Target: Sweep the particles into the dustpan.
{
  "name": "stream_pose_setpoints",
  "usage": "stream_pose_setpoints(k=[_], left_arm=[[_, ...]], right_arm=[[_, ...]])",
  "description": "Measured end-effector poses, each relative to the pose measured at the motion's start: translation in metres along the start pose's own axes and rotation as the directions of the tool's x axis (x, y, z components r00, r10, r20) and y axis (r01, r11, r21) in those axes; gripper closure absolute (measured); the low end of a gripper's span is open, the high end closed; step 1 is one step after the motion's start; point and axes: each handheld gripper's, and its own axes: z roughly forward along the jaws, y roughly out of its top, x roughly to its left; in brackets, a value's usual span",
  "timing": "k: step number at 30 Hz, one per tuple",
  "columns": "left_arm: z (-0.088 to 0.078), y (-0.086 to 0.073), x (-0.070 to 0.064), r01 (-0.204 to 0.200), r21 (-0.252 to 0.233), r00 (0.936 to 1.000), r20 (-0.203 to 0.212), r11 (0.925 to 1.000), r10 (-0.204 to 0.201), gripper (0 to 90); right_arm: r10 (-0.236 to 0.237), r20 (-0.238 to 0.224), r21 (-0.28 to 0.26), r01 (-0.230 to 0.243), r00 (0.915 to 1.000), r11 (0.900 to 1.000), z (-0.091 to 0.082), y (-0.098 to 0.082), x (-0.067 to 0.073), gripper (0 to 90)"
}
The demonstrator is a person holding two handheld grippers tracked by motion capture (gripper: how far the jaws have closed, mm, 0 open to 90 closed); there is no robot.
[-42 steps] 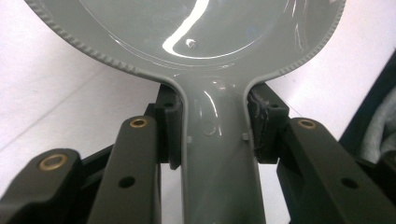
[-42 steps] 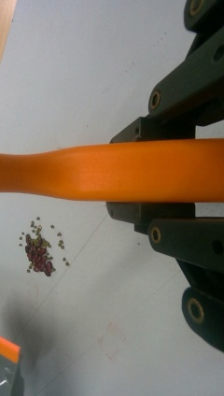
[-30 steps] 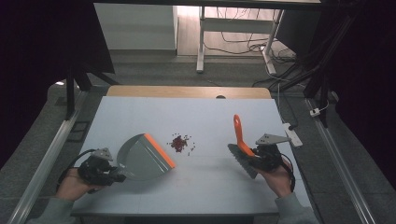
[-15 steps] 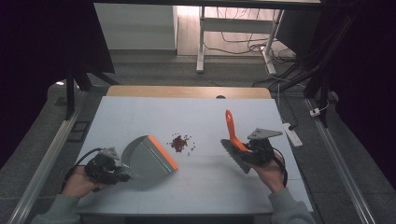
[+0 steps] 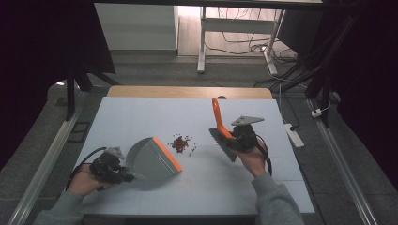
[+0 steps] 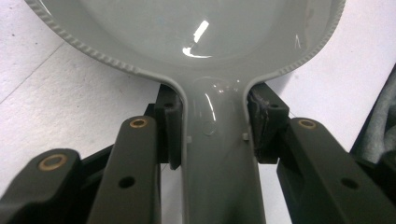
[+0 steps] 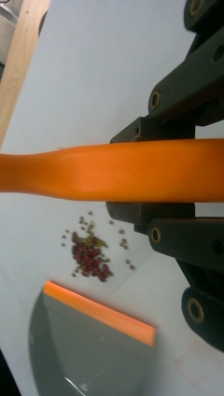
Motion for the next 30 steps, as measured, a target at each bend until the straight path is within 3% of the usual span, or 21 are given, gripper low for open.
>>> stream_pose_setpoints(k=[13,20,30], left_arm=[[0.002,0.006,0.005,0.001,0.007,0.9995,0.030,1.0000,-0.001,61.7],[0.005,0.011,0.004,-0.007,0.024,0.9996,0.028,0.9997,0.006,61.7],[0.007,0.018,0.003,0.004,0.043,0.9997,0.025,0.9991,-0.005,61.8]], right_arm=[[0.020,0.033,0.044,-0.021,0.9992,0.999,0.047,0.037,0.003,70.4],[0.017,0.048,0.079,-0.020,0.9987,0.997,0.072,0.041,0.002,70.4],[0.009,0.065,0.102,-0.015,0.9978,0.995,0.088,0.042,0.002,70.5]])
